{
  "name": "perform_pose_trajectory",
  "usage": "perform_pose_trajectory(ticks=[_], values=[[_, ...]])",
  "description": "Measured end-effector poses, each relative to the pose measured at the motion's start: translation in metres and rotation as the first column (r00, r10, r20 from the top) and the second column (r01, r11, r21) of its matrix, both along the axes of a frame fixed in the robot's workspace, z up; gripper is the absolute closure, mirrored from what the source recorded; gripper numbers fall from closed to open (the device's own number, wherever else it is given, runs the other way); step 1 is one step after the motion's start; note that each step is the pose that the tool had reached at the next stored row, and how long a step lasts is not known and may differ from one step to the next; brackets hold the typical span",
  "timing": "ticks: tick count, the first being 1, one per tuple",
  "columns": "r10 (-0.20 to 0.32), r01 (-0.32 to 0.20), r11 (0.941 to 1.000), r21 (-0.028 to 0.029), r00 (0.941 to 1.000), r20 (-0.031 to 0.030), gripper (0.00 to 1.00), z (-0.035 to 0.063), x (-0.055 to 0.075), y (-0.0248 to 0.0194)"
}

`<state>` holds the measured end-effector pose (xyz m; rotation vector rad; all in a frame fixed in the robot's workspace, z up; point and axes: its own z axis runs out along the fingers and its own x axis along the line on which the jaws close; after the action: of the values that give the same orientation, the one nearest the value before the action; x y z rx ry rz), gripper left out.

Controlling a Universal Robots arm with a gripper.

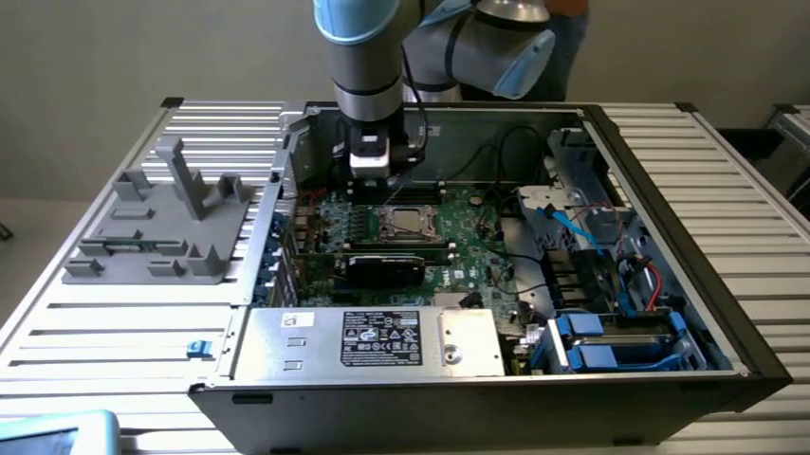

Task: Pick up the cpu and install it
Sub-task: 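Install the first cpu locking lever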

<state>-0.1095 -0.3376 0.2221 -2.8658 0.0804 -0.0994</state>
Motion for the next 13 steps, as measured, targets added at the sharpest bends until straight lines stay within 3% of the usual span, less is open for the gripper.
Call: perform_pose_trajectory(ticks=[5,13], values=[[-0.057,0.057,0.9984,0.001,0.9984,0.0001,0.89,-0.0006,-0.0001,-0.0001],[-0.085,0.085,0.9964,0.0012,0.9964,-0.0001,0.89,-0.0051,-0.0031,-0.0017]])
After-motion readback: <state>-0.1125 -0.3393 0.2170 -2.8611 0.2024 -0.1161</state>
